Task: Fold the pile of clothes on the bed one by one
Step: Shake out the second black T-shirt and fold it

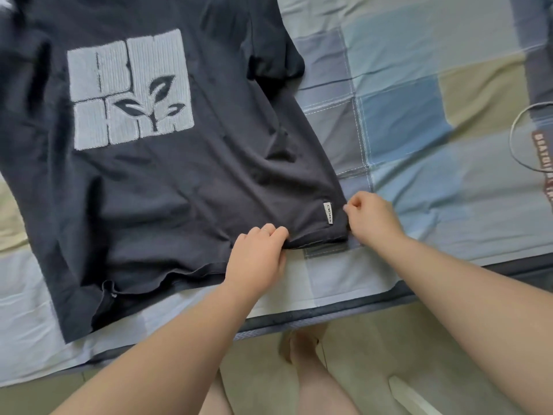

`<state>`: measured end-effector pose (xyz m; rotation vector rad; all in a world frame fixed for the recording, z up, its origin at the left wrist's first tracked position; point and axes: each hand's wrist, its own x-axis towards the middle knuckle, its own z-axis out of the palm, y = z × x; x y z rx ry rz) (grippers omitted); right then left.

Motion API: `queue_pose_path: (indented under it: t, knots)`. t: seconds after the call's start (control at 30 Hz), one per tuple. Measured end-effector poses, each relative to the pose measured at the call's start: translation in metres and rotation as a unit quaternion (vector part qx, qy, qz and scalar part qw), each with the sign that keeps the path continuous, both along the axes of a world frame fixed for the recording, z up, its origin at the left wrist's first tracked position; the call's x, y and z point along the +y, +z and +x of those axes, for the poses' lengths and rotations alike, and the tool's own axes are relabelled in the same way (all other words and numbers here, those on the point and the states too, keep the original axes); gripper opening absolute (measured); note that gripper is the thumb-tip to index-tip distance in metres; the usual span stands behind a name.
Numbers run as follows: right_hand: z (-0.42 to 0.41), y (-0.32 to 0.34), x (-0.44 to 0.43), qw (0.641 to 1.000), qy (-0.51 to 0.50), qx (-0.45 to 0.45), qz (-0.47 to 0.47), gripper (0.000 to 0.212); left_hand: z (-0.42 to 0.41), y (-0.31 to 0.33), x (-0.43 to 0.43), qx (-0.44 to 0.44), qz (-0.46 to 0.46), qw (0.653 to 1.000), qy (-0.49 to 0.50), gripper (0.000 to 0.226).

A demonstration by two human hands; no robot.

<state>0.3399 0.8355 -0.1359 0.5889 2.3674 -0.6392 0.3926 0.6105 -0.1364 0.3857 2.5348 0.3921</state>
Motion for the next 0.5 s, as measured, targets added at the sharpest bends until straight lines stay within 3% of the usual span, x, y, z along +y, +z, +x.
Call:
queue_pose_path:
  t: [0.03, 0.13, 0.23, 0.33, 0.5]
  knots:
    - [0.002, 0.002, 0.002, 0.998, 0.023, 0.047, 0.021, 0.007, 0.001, 0.001, 0.003, -0.016, 0.01, 1.0, 0.011, 0.016]
    - [0.005, 0.011, 0.001, 0.982, 0.127, 0.138, -0.003, 0.025, 0.003, 0.001, 0.005, -0.048, 0.046, 0.997, 0.046, 0.014]
    - [0.009, 0.009, 0.002, 0.961, 0.272, 0.057, 0.001, 0.052, 0.006, 0.0, 0.004, -0.079, 0.075, 0.993, 0.05, 0.017]
    - [0.012, 0.01, 0.011, 0.948, 0.312, 0.028, -0.052, 0.07, 0.011, 0.003, 0.005, -0.078, 0.092, 0.99, 0.07, 0.023]
    - [0.022, 0.009, 0.018, 0.913, 0.392, 0.112, 0.005, 0.023, 0.011, 0.014, 0.013, -0.025, 0.104, 0.991, 0.08, 0.025]
